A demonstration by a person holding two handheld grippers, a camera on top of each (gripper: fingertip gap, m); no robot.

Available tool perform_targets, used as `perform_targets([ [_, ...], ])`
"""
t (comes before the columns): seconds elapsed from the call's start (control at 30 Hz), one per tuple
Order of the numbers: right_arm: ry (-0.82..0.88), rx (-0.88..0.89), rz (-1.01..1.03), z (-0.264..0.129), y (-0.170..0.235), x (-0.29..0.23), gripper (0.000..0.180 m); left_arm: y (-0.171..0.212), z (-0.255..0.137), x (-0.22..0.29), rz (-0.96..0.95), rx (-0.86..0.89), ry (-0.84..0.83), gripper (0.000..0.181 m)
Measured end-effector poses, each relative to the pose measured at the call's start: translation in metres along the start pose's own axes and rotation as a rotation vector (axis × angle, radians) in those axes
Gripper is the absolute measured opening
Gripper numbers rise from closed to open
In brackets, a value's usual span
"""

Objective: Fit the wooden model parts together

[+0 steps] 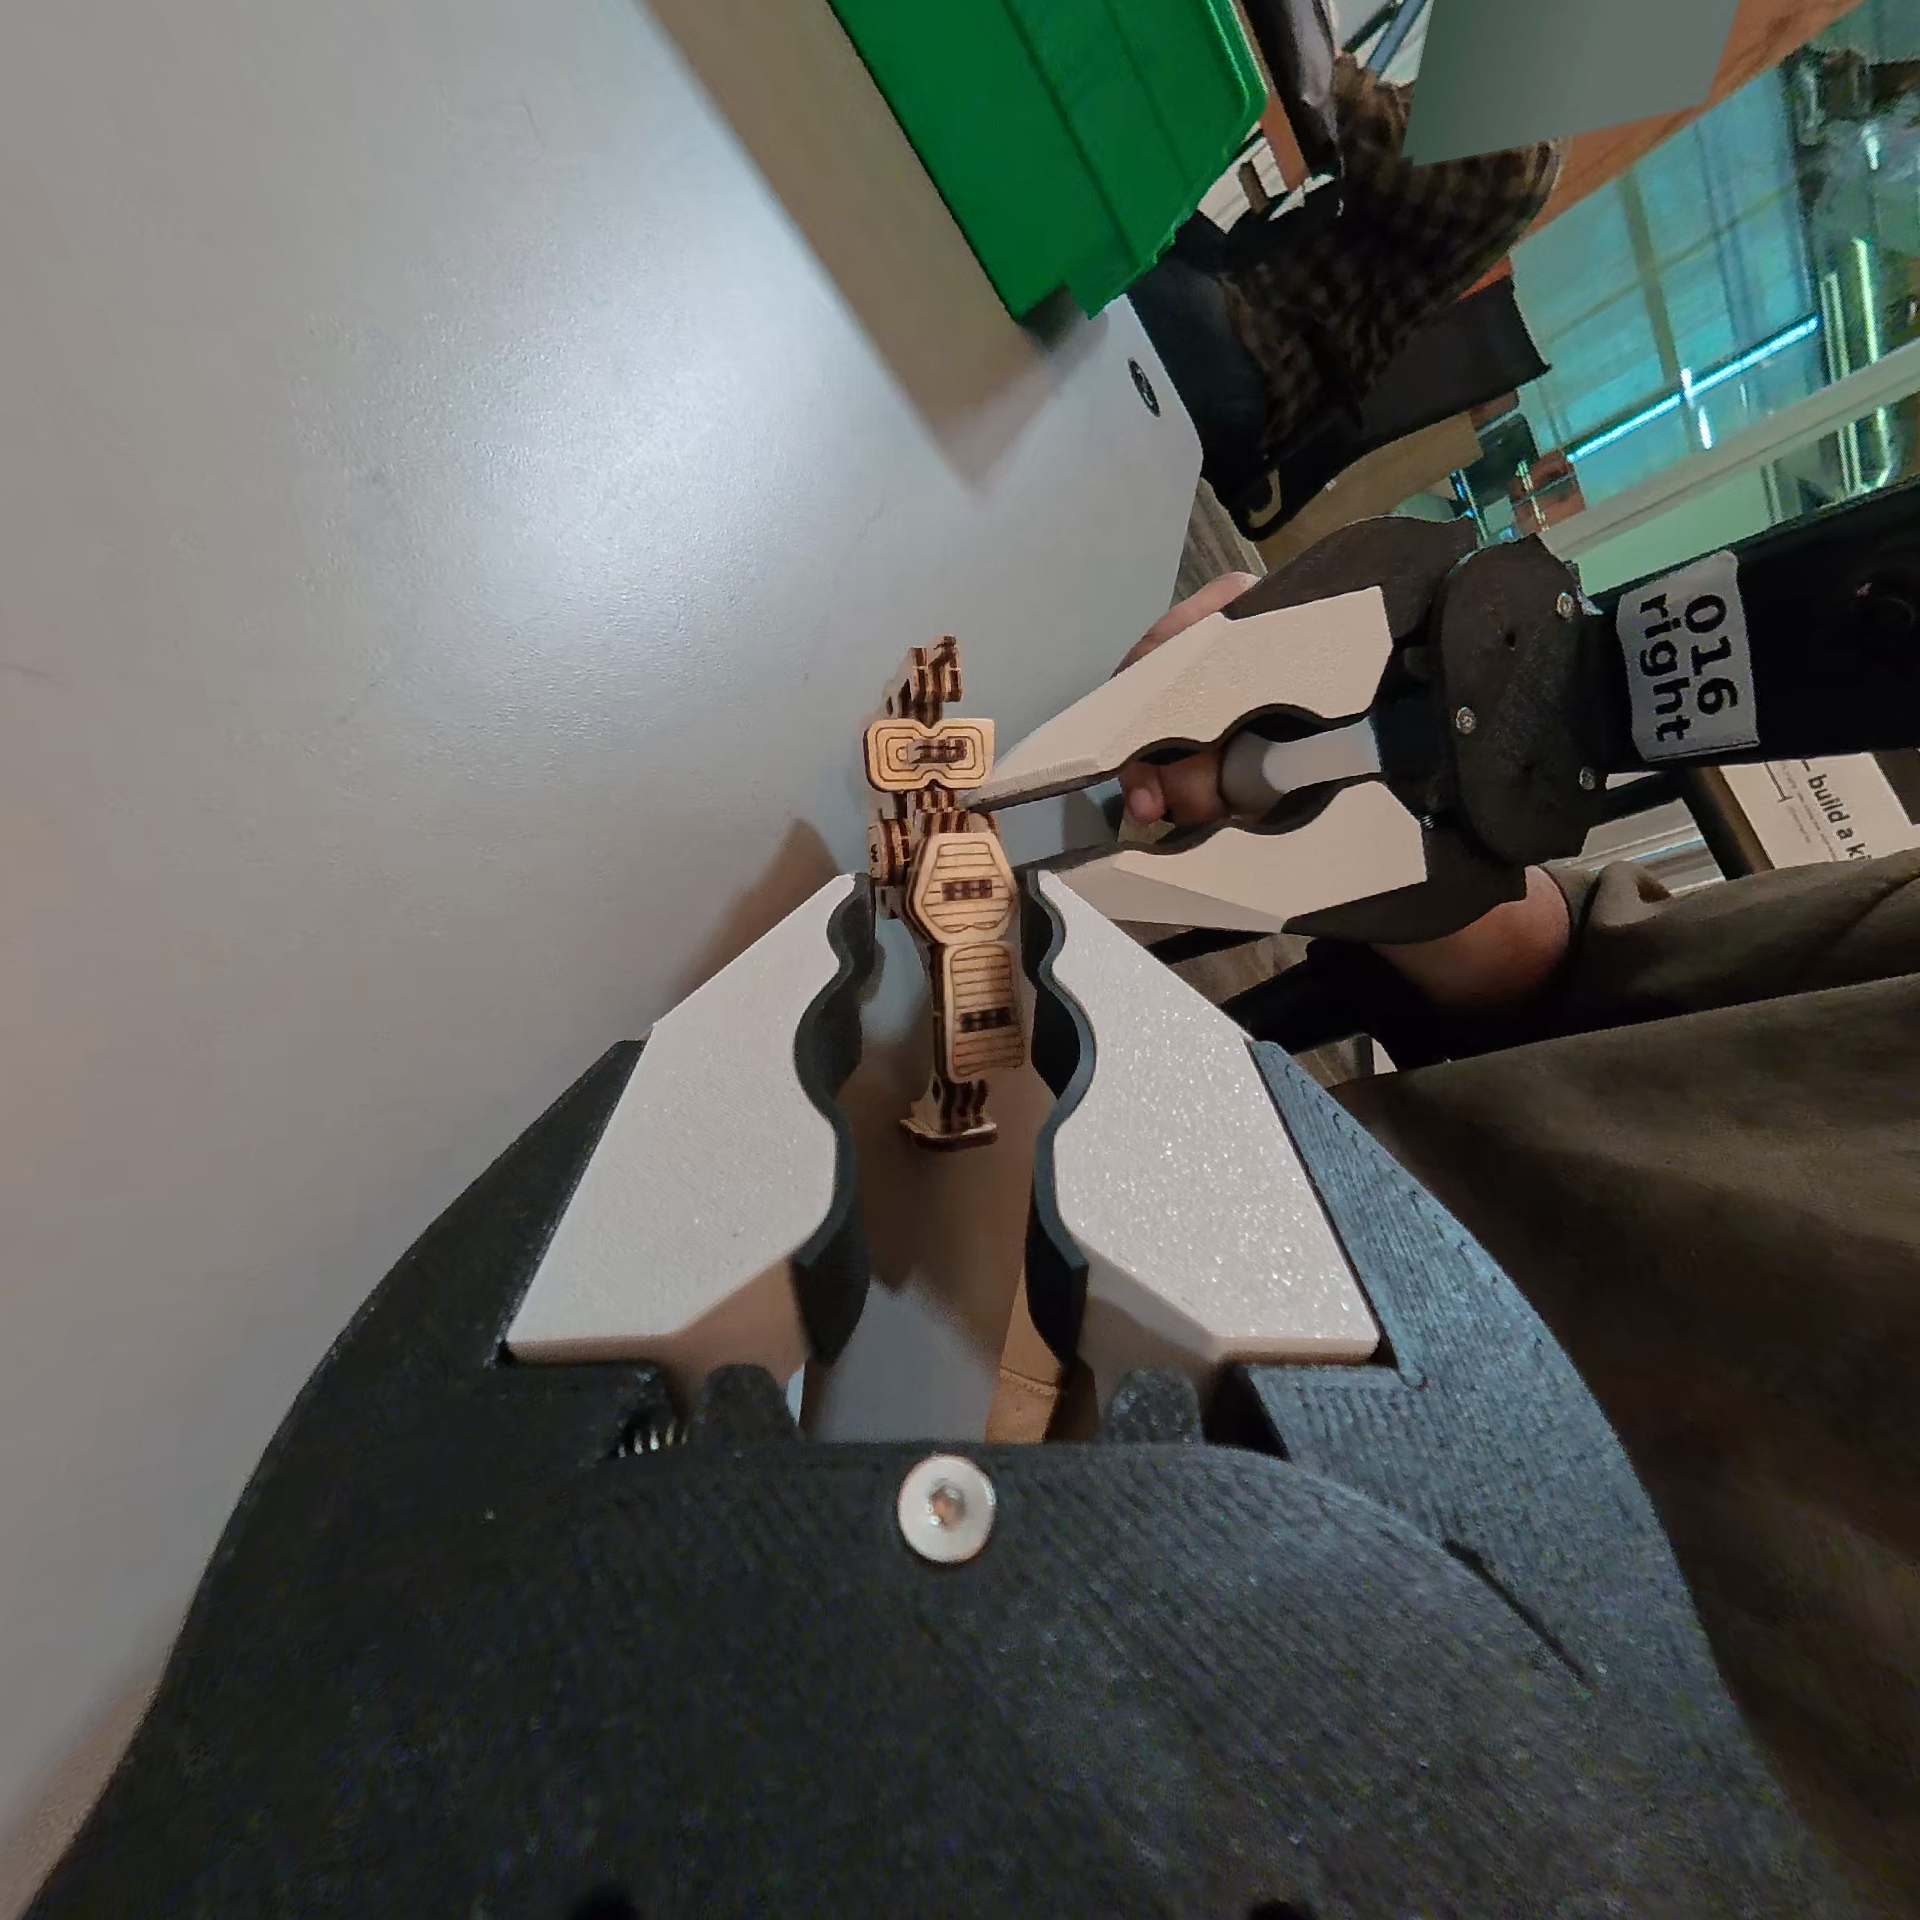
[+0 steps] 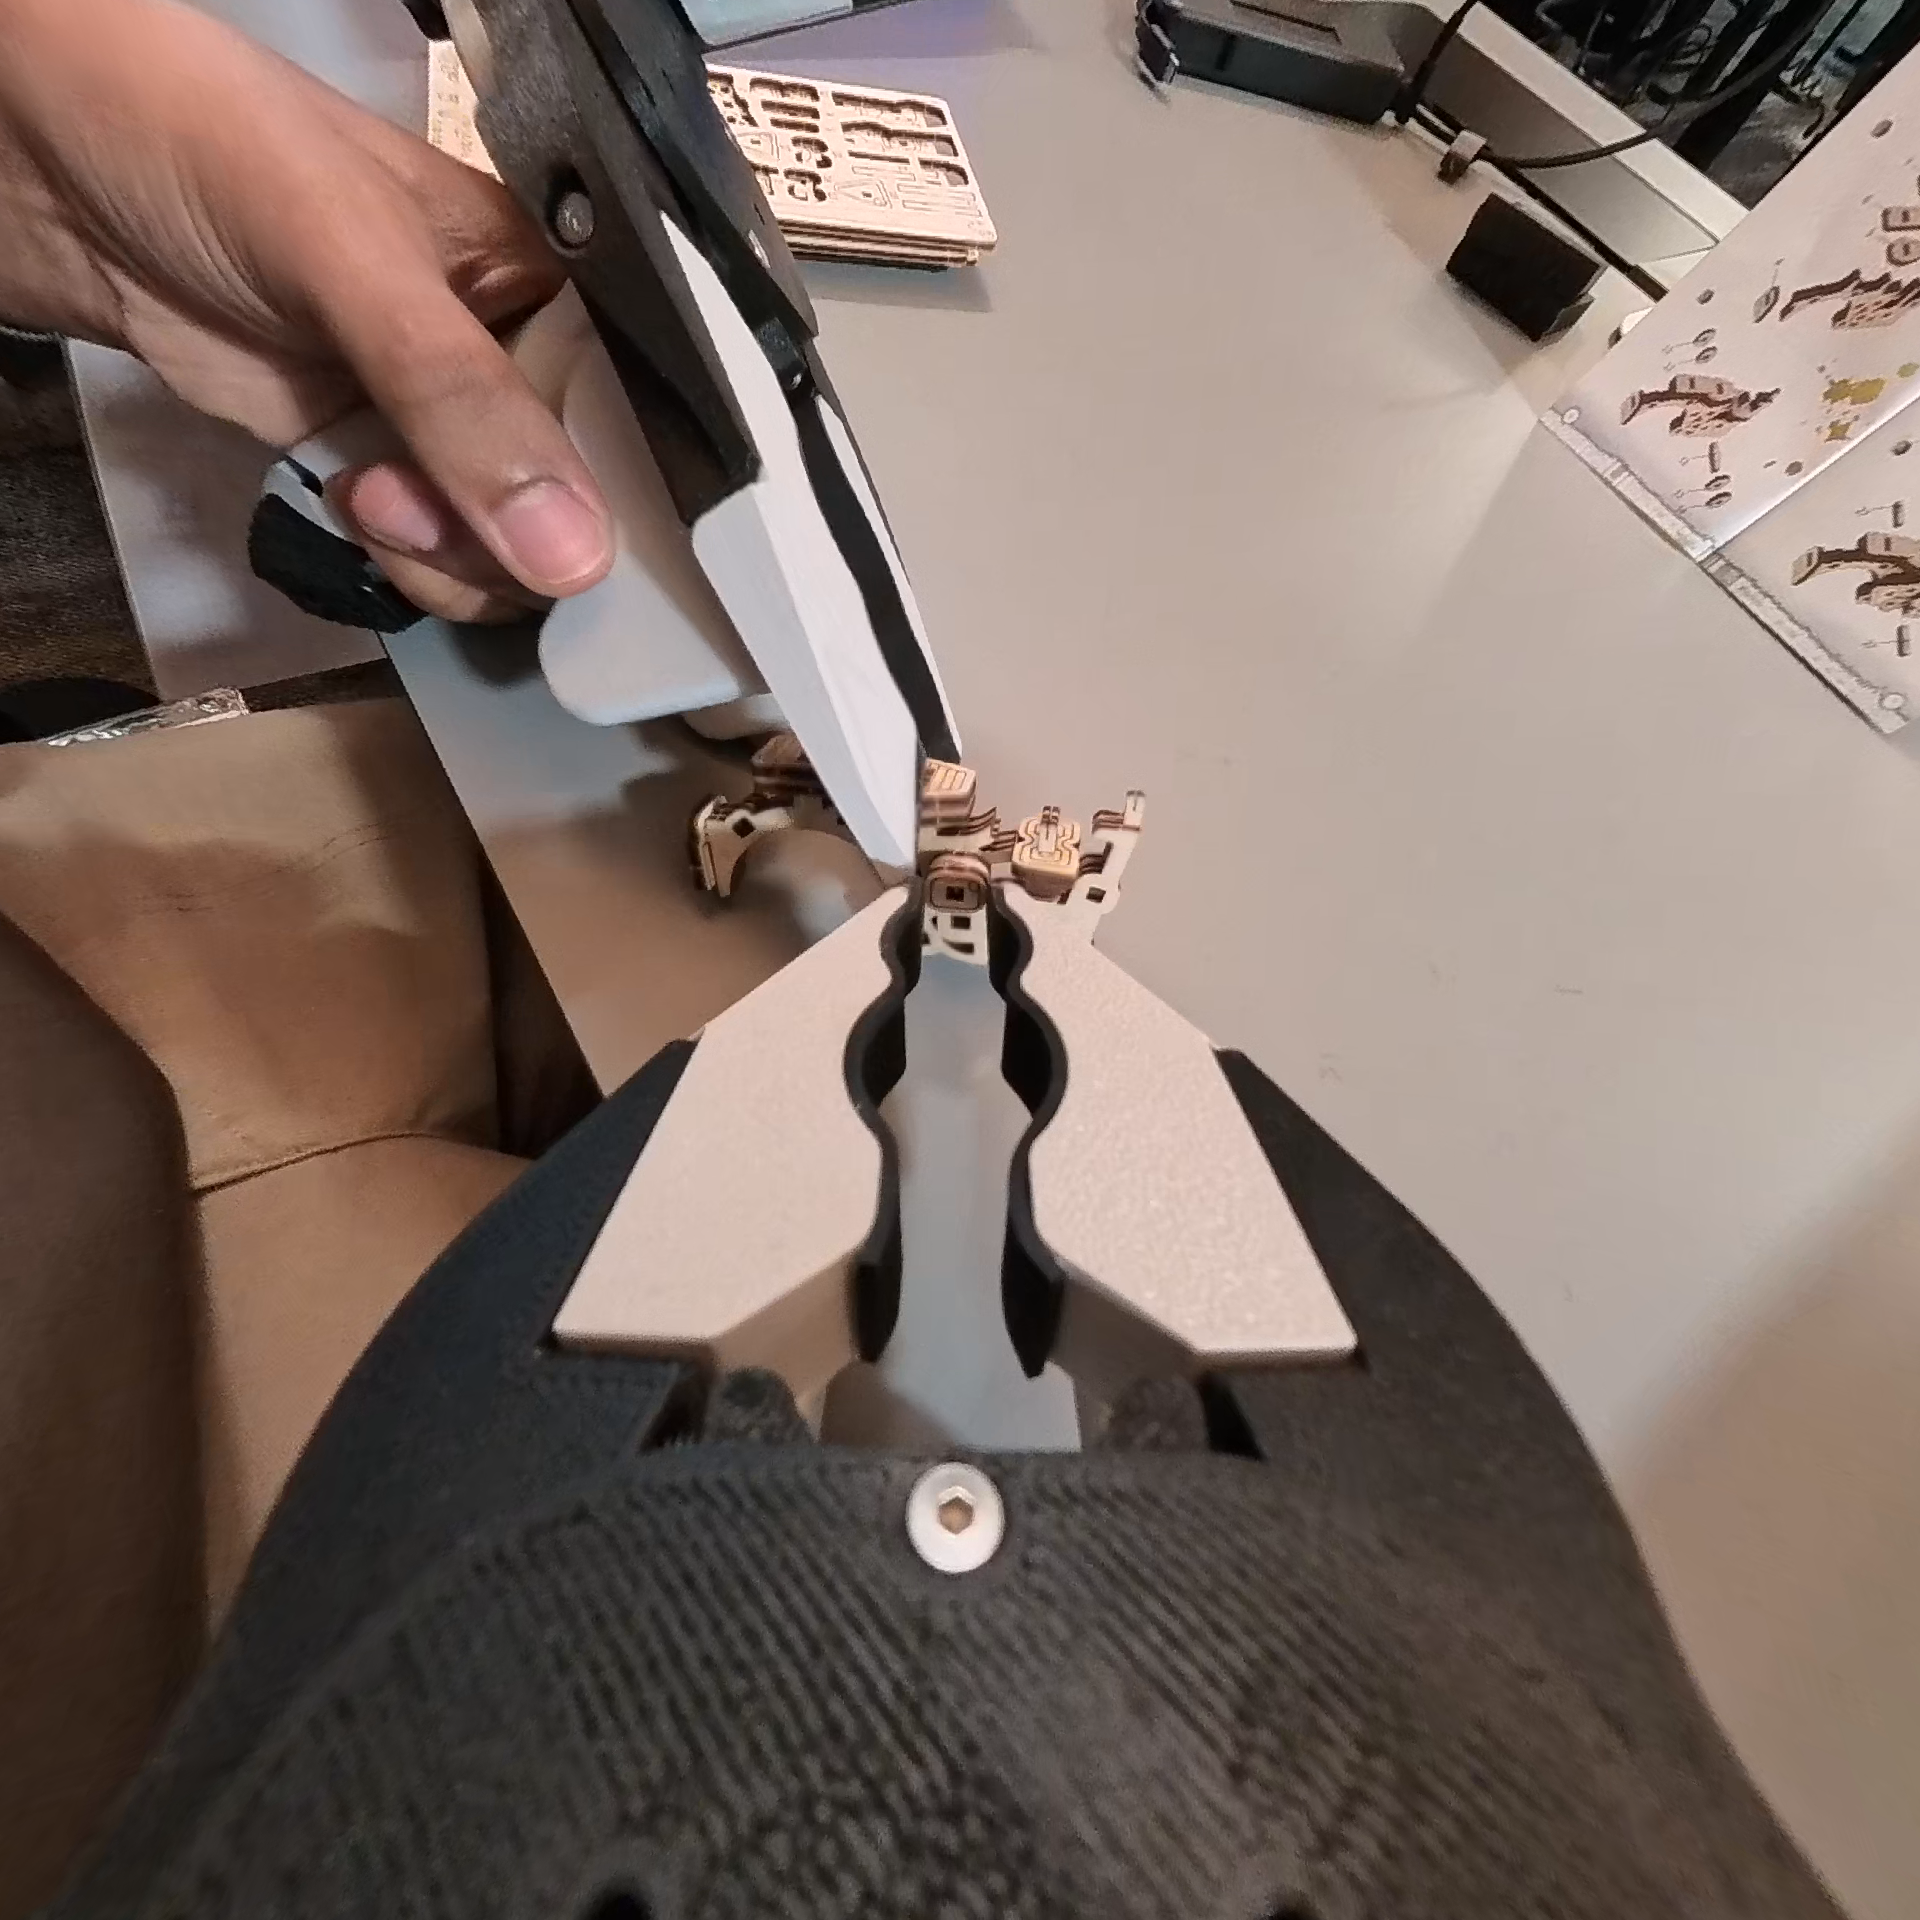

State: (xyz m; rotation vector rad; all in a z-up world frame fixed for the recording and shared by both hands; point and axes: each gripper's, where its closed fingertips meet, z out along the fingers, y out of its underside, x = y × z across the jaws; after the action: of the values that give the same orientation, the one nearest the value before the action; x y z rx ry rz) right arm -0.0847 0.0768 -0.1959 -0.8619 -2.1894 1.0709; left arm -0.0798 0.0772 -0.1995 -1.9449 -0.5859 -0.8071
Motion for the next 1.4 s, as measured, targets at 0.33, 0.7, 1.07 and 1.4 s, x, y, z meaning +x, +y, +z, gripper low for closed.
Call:
perform_targets([
  [0.33, 0.015, 0.005, -0.028, -0.001, -0.003, -0.001, 0.011, -0.001, -0.001, 0.003, 0.004, 0.008, 0.024, 0.027],
  [0.7, 0.055, 0.009, -0.088, -0.003, -0.006, -0.001, 0.011, -0.002, -0.003, 0.005, -0.006, 0.023, 0.049, 0.024],
  [1.07, 0.058, 0.020, -0.080, -0.005, -0.009, 0.000, 0.011, -0.009, -0.008, 0.006, -0.089, 0.061, 0.110, 0.023],
  [1.4, 0.075, 0.072, -0.050, -0.011, -0.015, 0.007, 0.019, -0.017, -0.014, 0.006, -0.176, 0.112, 0.162, 0.023],
])
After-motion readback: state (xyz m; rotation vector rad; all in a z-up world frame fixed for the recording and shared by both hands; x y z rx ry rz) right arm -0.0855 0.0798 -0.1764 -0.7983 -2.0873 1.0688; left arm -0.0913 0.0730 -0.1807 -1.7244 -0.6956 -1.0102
